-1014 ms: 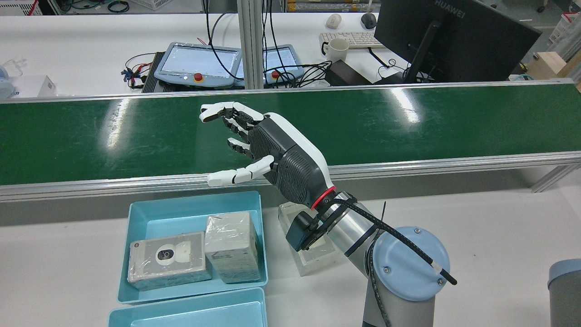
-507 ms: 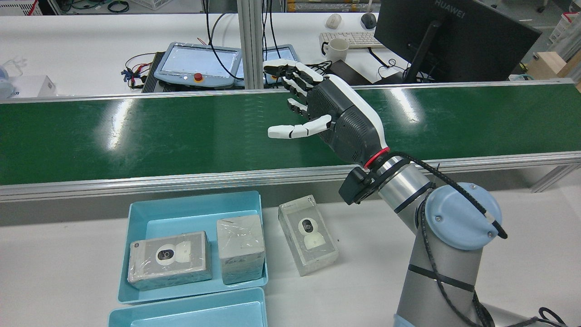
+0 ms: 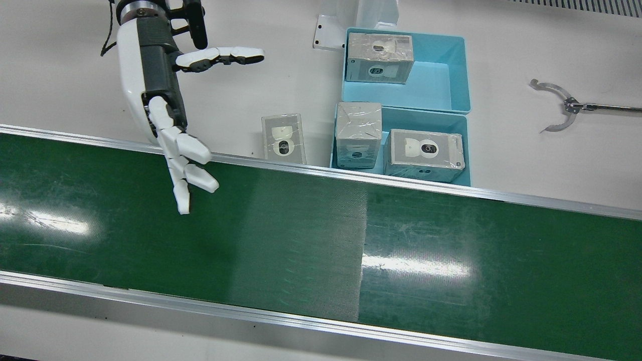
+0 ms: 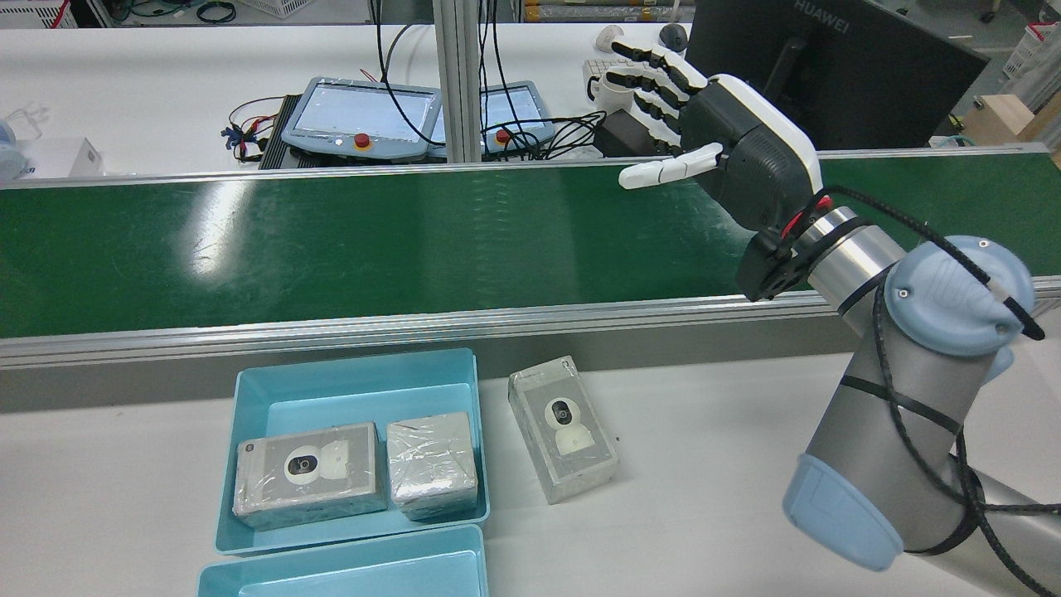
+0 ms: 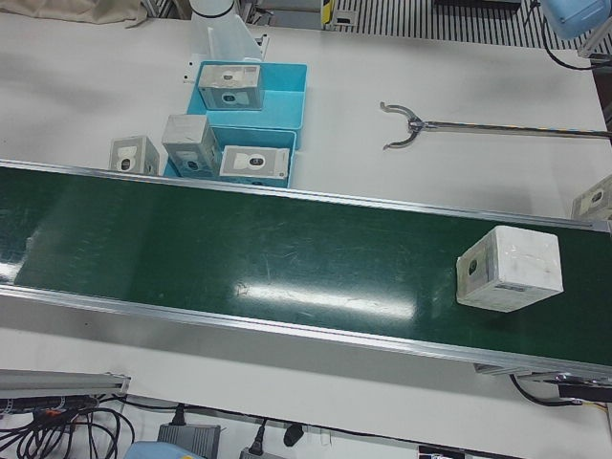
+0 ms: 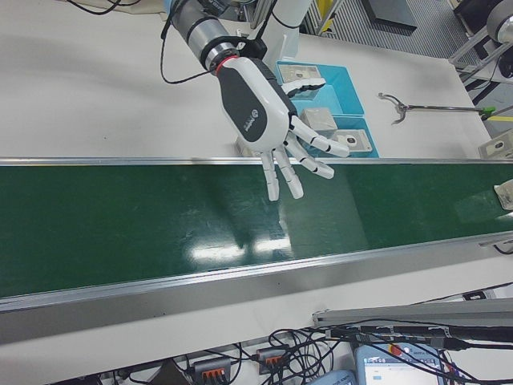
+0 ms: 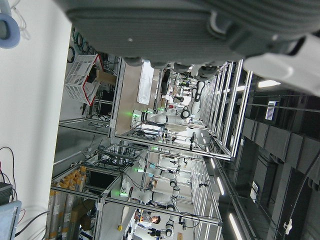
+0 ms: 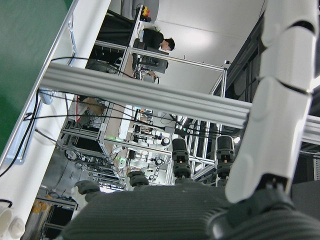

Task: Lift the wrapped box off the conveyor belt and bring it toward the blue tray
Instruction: 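Raise the right hand and move it along the belt away from the trays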

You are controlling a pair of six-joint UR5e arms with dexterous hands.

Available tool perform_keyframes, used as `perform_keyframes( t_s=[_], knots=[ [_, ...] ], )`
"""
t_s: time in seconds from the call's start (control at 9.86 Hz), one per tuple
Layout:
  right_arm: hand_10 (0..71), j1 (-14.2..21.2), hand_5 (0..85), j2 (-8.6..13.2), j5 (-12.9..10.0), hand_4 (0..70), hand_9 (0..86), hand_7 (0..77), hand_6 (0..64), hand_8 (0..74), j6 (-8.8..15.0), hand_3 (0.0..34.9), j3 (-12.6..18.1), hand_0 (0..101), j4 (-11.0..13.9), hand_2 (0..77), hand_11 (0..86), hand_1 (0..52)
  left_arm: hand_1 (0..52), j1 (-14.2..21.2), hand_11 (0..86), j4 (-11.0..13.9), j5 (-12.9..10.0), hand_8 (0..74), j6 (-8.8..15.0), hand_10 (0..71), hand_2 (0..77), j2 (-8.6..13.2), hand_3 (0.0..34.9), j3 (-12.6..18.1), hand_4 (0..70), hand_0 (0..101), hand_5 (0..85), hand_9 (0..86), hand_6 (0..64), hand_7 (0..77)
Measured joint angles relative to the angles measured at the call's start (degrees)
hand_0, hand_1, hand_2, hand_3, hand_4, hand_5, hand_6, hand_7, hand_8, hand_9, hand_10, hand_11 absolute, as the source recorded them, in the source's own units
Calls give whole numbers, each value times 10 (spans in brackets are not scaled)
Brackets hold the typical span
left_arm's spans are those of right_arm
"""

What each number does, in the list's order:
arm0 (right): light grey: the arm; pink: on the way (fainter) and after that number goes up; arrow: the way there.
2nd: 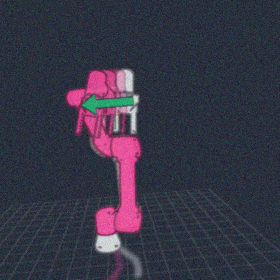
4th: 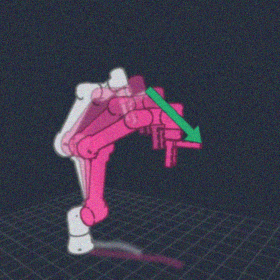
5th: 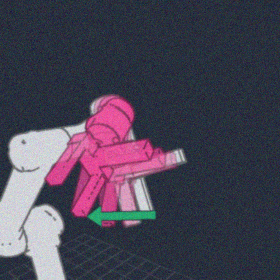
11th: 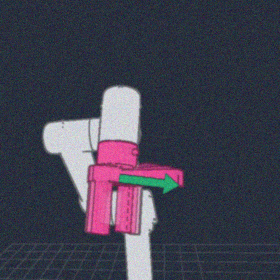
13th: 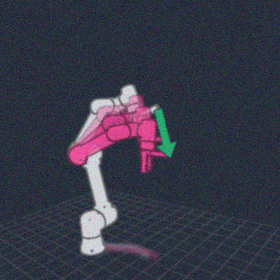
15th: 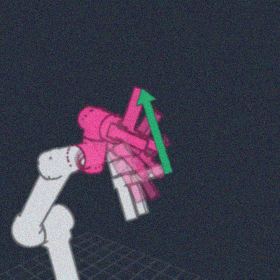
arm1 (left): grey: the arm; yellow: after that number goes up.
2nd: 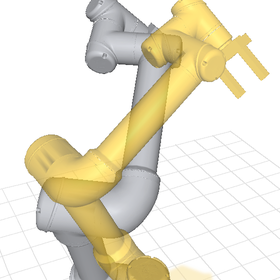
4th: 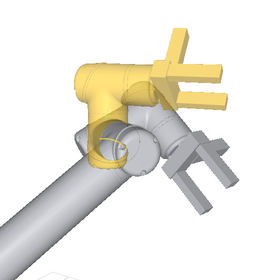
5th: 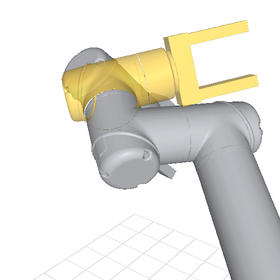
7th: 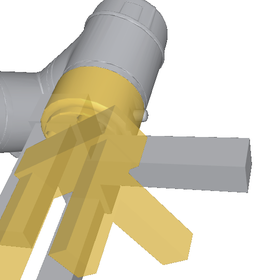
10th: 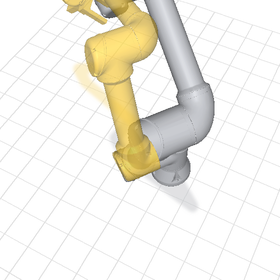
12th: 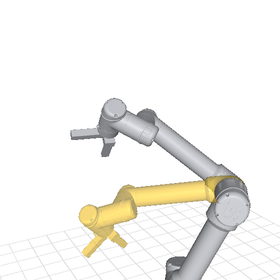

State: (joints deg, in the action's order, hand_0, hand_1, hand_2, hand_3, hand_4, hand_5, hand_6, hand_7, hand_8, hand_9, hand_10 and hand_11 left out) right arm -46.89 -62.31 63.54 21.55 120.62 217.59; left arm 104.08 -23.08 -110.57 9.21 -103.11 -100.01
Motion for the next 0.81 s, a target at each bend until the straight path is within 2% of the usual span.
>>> perform_keyframes(
  t_s=[0.1, 0.3, 0.41, 0.61, 0.71, 0.81],
  knots=[
    [0, -18, 185, -7, 5, 49, 49, 191, 0, 0, 0, 302, -3, 440, 3, 109, 11, 93, 0, 0, 0, 0, 0, 5, 0, 0, 5, 0, 0, 0, 0, 0, 5, 0, 0, 5],
    [0, -46, 191, -21, 7, 60, 49, 191, 0, 0, -3, 302, -8, 440, 6, 109, 11, 109, 0, 0, 0, 0, 0, 5, 0, 5, 5, 0, 0, 0, 0, 0, 5, 0, 0, 5],
    [5, -56, 196, -35, 7, 60, 49, 191, 0, 0, -10, 302, -7, 432, 7, 114, 11, 109, 0, 0, 0, 0, 0, 5, 0, 5, 5, 0, 0, 0, 0, 0, 5, 0, 0, 5],
    [5, -66, 196, -64, 7, 60, 49, 191, 0, 0, -37, 300, 9, 431, 9, 114, 11, 109, 0, 0, 0, 0, 0, 5, 0, 0, 5, 0, 0, 0, 0, 0, 5, 5, 0, 5],
    [22, -69, 196, -78, 7, 60, 49, 196, 0, 0, -46, 300, 22, 420, 9, 131, 11, 71, 0, 0, 0, 0, 0, 0, 0, 0, 5, 0, 0, 0, 0, 0, 5, 5, 0, 5],
    [22, -70, 196, -89, 8, 60, 54, 191, 0, 0, -52, 301, 32, 410, 9, 109, 11, 82, 0, 0, 0, 0, 0, 0, 0, 0, 5, 0, 0, 0, 0, 0, 5, 5, 0, 5]
  ],
)
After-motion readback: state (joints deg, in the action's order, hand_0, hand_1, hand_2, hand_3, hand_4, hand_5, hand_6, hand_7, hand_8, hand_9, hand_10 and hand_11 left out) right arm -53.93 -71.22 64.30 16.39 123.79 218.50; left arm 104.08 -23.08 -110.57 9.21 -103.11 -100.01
